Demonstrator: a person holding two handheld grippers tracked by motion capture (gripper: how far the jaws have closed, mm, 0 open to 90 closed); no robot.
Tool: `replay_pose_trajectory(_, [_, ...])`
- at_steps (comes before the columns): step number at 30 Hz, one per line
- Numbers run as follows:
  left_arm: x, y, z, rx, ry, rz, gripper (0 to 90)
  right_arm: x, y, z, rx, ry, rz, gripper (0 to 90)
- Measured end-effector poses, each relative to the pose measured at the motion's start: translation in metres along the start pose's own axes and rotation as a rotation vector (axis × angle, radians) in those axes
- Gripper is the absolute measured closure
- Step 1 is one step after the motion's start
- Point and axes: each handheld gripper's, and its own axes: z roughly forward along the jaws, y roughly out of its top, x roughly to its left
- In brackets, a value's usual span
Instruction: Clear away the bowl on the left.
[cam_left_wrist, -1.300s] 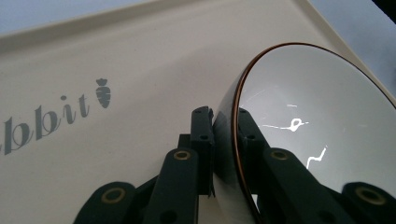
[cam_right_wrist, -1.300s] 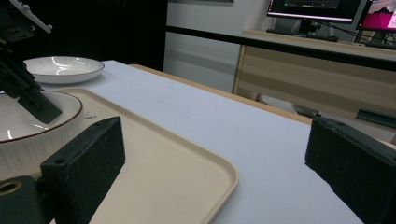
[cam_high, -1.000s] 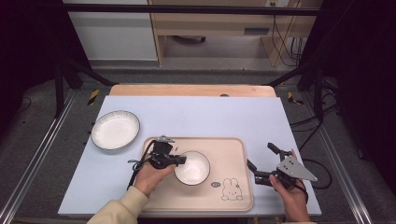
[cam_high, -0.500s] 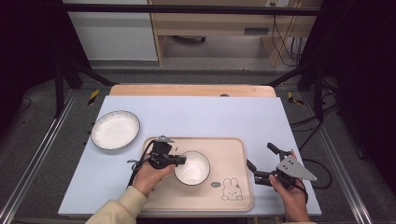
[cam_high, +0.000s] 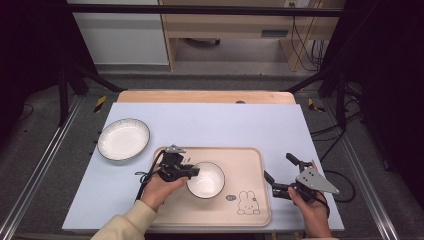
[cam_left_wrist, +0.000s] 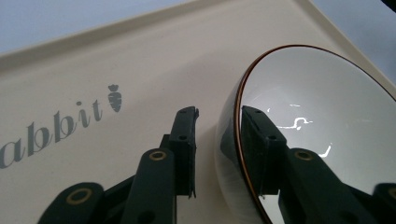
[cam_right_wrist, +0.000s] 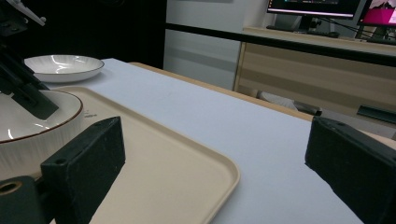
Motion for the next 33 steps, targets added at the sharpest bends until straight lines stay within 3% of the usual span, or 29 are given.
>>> replay_pose_trajectory(7, [0.0002, -0.0006, -0.0021, -0.005, 0.026, 0.017, 57.2, 0.0003, -0.0001, 0.0004, -0.001, 0.0, 0.002, 5.1])
replay_pose_trajectory(16, [-0.004, -0.0024, -0.0035, -0.017, 0.064, 0.077, 47.9, 0.0006, -0.0002, 0.0007, 0.002, 0.002, 0.004, 5.1])
replay_pose_trajectory(27, [-0.0046, -0.003, -0.0069, -0.076, 0.066, 0.105, 32.5, 0.0008, -0.0004, 0.001, 0.003, 0.003, 0.006, 5.0])
replay_pose_trajectory(33, [-0.0048, -0.0026, -0.0088, -0.075, 0.058, 0.15, 23.0, 0.001, -0.0004, 0.0009, 0.005, 0.003, 0.009, 4.9])
